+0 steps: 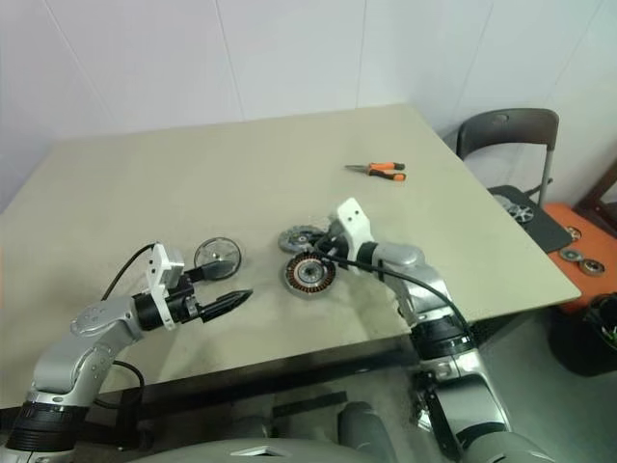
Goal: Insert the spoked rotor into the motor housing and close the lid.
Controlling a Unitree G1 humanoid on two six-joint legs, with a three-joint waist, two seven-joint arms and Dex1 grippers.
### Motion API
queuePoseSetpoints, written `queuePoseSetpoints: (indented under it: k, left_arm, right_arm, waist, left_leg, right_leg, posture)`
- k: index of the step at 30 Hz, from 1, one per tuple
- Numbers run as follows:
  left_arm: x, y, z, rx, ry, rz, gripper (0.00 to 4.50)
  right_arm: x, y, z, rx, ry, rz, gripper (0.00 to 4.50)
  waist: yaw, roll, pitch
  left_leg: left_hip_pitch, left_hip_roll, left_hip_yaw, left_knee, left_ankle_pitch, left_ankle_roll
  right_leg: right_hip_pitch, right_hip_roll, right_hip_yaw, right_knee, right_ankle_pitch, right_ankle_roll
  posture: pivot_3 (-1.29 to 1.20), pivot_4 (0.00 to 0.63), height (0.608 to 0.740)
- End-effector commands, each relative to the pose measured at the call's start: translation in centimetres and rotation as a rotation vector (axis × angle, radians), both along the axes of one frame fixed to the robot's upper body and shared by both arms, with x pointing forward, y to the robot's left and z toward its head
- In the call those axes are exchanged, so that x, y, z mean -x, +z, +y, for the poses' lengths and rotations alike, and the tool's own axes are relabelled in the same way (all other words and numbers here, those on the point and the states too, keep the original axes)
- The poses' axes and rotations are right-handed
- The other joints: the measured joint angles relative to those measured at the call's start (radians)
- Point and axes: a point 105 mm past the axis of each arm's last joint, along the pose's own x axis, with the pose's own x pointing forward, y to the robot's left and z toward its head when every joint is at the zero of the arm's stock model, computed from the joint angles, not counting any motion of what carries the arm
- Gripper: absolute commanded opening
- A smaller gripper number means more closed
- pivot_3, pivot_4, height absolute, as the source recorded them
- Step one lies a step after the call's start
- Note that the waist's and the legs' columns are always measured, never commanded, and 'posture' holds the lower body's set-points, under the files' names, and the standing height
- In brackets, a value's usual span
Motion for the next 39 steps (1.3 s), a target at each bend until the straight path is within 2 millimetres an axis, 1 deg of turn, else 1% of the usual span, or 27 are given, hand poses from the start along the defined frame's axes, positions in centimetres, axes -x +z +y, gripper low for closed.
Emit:
queuePoseSetpoints:
  k: [1,8,12,15,16,19,23,27,29,30,32,34,37,39]
  left_arm:
    - [-0.3,1.0,0.4,0.005,0.012,-0.046,4.5]
    - [-0.2,0.9,0.5,0.002,0.014,-0.043,4.5]
    - [-0.1,0.9,0.4,0.002,0.013,-0.043,4.5]
    - [-0.1,0.9,0.4,0.001,0.014,-0.043,4.5]
    - [-0.1,0.9,0.5,0.0,0.014,-0.043,4.5]
    - [-0.1,0.9,0.5,0.0,0.016,-0.044,4.5]
    - [-0.2,0.9,0.5,0.001,0.018,-0.044,4.5]
    - [-0.2,0.9,0.4,0.001,0.014,-0.043,4.5]
    - [-0.2,0.9,0.4,0.001,0.014,-0.044,4.5]
    - [-0.2,0.9,0.4,0.001,0.013,-0.044,4.5]
    - [-0.2,0.9,0.4,0.001,0.013,-0.044,4.5]
    - [-0.2,0.9,0.4,0.0,0.014,-0.044,4.5]
    - [-0.2,0.9,0.4,-0.001,0.016,-0.043,4.5]
    - [-0.2,0.9,0.4,0.001,0.017,-0.043,4.5]
  right_arm:
    - [0.8,1.2,0.9,-0.011,0.07,-0.032,0.38]
    - [1.1,1.7,1.3,-0.051,0.099,-0.019,0.38]
    - [1.9,0.3,1.4,0.007,0.137,0.002,0.38]
    - [2.6,-2.2,0.7,0.126,0.151,0.024,0.38]
    - [2.6,-2.6,0.4,0.153,0.152,0.022,0.38]
    - [2.2,-3.1,0.0,0.166,0.127,0.021,0.38]
    - [1.8,-1.9,0.1,0.116,0.114,0.007,0.38]
    - [0.8,2.5,0.9,-0.148,0.069,0.002,0.38]
    - [0.5,3.6,0.9,-0.252,0.047,0.04,0.38]
    - [0.5,3.8,0.9,-0.268,0.047,0.055,0.38]
    - [0.9,3.0,0.9,-0.212,0.066,0.063,0.38]
    - [1.6,1.8,0.9,-0.132,0.099,0.064,0.38]
    - [2.8,-0.9,0.9,0.038,0.158,0.046,0.38]
    - [3.0,-2.4,0.6,0.118,0.161,0.042,0.38]
  waist:
    - [0.0,0.0,0.0]
    - [0.0,0.0,0.0]
    - [0.0,0.0,0.0]
    - [0.001,0.0,0.0]
    - [0.001,0.0,0.0]
    - [0.002,0.0,-0.001]
    - [0.003,-0.001,-0.001]
    - [0.002,0.0,-0.001]
    - [0.0,0.0,-0.001]
    - [0.0,0.0,-0.001]
    - [0.0,0.0,-0.001]
    - [0.003,0.0,-0.001]
    - [0.003,0.0,-0.001]
    - [0.0,0.001,-0.001]
  left_leg:
    - [0.0,0.0,0.0,0.0,0.0,0.0]
    - [0.0,0.0,0.0,0.0,0.0,0.0]
    - [0.0,0.0,0.0,0.0,0.0,0.0]
    - [0.0,0.0,0.0,0.0,0.0,0.0]
    - [0.0,0.0,0.0,0.0,0.0,0.0]
    - [0.001,0.0,0.0,0.001,0.0,0.0]
    - [0.002,0.0,0.0,0.002,0.0,0.0]
    - [0.001,0.0,0.0,0.001,0.0,0.0]
    - [0.001,0.0,0.0,0.001,0.0,0.0]
    - [0.001,0.0,0.0,0.001,0.0,0.0]
    - [0.001,0.0,0.0,0.001,0.0,0.0]
    - [0.001,0.0,0.0,0.001,0.0,0.0]
    - [0.0,0.0,0.0,0.001,0.0,0.0]
    - [0.0,0.0,0.0,0.001,0.0,0.0]
  right_leg:
    - [0.0,0.0,0.0,0.0,0.0,0.0]
    - [0.0,0.0,0.0,0.0,0.0,0.0]
    - [0.0,0.0,0.0,0.0,0.0,0.0]
    - [0.0,0.0,0.0,0.0,0.0,0.0]
    - [0.0,0.0,0.0,0.0,0.0,0.0]
    - [0.002,0.0,0.0,0.0,0.0,0.0]
    - [0.003,0.0,0.0,0.0,0.0,0.0]
    - [0.002,0.0,0.0,0.0,0.0,0.0]
    - [0.002,0.0,0.0,0.001,0.0,0.0]
    - [0.001,0.0,0.0,0.001,0.0,0.0]
    - [0.001,0.0,0.0,0.0,0.0,0.0]
    - [0.001,0.0,0.0,0.0,0.0,0.0]
    - [0.001,0.0,0.0,-0.001,0.0,0.0]
    - [0.001,0.0,0.0,-0.001,0.0,0.0]
  posture:
    - [0.0,0.0,0.74]
    - [0.0,0.0,0.74]
    - [0.0,0.0,0.74]
    - [0.0,0.0,0.74]
    - [0.0,0.0,0.74]
    - [0.0,0.0,0.74]
    - [0.0,0.0,0.74]
    - [0.0,0.0,0.74]
    - [0.0,0.0,0.74]
    - [0.0,0.0,0.74]
    - [0.0,0.0,0.74]
    - [0.0,0.0,0.74]
    - [0.0,0.0,0.74]
    - [0.0,0.0,0.74]
